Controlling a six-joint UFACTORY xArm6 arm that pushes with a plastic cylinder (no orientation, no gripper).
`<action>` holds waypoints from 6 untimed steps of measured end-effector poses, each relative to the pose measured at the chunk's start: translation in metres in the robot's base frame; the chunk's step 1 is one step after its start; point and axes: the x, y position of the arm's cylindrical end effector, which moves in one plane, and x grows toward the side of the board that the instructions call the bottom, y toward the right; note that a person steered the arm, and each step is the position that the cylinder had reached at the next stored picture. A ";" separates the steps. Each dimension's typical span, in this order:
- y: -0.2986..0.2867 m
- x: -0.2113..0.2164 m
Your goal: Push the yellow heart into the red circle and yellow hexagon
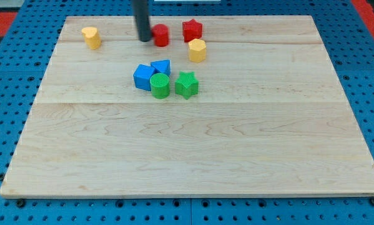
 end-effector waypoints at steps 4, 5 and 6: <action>-0.158 -0.009; -0.113 -0.005; -0.024 0.006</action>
